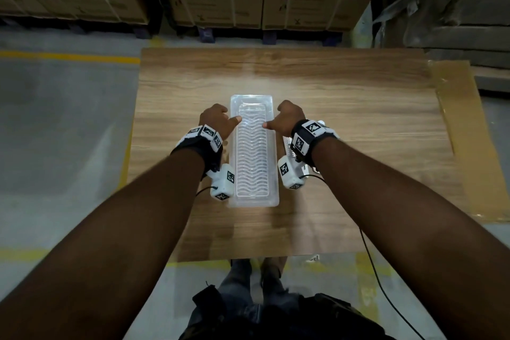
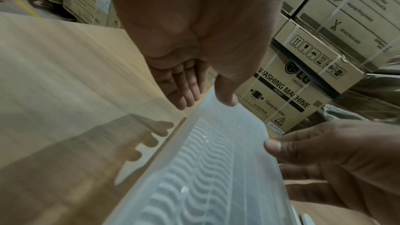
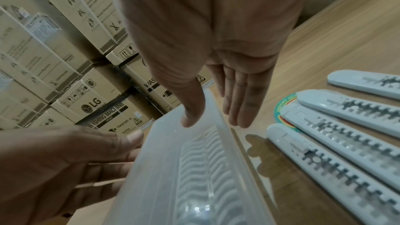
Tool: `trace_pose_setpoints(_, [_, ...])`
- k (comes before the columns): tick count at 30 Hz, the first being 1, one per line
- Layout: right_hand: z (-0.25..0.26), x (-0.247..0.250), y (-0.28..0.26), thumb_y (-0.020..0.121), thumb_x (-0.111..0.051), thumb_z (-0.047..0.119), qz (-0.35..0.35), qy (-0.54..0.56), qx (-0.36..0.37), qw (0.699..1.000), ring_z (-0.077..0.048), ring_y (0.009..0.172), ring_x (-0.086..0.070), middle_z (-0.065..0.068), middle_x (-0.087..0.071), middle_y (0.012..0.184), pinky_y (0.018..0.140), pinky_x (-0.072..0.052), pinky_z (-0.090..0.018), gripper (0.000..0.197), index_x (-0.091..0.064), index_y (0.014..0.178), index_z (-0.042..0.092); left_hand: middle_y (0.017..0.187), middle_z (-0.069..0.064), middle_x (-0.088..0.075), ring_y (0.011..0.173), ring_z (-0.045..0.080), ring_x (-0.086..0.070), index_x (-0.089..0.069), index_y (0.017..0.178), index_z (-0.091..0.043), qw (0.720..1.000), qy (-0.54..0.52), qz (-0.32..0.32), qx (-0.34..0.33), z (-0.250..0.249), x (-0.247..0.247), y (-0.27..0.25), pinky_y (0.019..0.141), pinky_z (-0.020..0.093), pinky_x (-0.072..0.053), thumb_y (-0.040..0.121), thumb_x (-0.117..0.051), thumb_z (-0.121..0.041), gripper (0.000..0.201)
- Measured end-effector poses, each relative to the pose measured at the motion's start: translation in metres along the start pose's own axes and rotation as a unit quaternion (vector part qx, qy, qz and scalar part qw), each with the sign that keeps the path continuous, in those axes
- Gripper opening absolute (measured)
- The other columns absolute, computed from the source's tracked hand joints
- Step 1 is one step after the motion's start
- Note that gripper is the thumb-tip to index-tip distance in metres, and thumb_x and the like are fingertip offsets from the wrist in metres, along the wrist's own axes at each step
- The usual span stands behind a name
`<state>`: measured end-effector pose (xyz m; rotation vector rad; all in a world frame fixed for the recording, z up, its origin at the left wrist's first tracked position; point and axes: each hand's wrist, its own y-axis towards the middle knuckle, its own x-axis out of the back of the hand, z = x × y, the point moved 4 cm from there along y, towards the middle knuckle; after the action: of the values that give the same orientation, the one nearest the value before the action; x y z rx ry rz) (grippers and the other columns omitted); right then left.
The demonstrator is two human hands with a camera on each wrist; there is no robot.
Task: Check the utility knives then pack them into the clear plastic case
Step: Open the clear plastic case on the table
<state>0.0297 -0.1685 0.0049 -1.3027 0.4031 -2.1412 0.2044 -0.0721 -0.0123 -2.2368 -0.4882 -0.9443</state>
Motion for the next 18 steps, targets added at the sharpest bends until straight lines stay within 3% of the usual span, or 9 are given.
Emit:
trace_pose_setpoints(6, [0.007, -0.005, 0.011, 0.065, -0.089, 0.034, -0.032, -0.011, 0.009, 0.999, -0.029, 0.114, -0.058, -0.014, -0.062, 0.122, 0.088, -0.049, -0.034, 0.070, -0.055, 0.118, 0.003, 0.120, 0.010, -0.064, 0.111, 0.026, -0.060, -0.055, 0.120, -0.008, 1.000, -0.002, -0.012, 0.000, -0.001, -0.010, 0.017, 0.088, 0.032, -0.047, 0.072, -0.082, -0.041, 0.064])
trace_pose_setpoints(10, [0.008, -0.010, 0.013, 0.065, -0.090, 0.031, -0.055, -0.013, 0.014, 0.998, -0.030, 0.111, -0.058, -0.015, -0.059, 0.120, 0.076, -0.041, -0.030, 0.068, -0.052, 0.113, 0.003, 0.116, 0.010, -0.062, 0.104, 0.025, -0.061, -0.053, 0.115, -0.007, 0.999, -0.021, -0.026, -0.003, 0.001, -0.013, 0.018, 0.079, 0.030, -0.047, 0.069, -0.084, -0.036, 0.063])
trace_pose_setpoints(15, [0.007, -0.013, 0.009, 0.071, -0.086, 0.031, -0.065, -0.024, 0.037, 0.997, -0.031, 0.111, -0.058, -0.016, -0.056, 0.122, 0.080, -0.045, -0.033, 0.063, -0.051, 0.115, 0.002, 0.118, 0.014, -0.057, 0.105, 0.027, -0.059, -0.051, 0.116, -0.003, 0.997, -0.033, -0.063, -0.025, -0.002, -0.014, 0.010, 0.080, 0.028, -0.042, 0.072, -0.083, -0.030, 0.060])
trace_pose_setpoints(18, [0.010, -0.010, 0.010, 0.072, -0.085, 0.032, -0.046, -0.040, 0.043, 0.997, -0.031, 0.114, -0.056, -0.017, -0.054, 0.125, 0.084, -0.045, -0.032, 0.066, -0.050, 0.118, 0.000, 0.123, 0.015, -0.053, 0.109, 0.029, -0.056, -0.049, 0.121, -0.003, 0.998, -0.009, -0.052, -0.040, -0.006, -0.013, 0.008, 0.088, 0.033, -0.045, 0.075, -0.081, -0.029, 0.063])
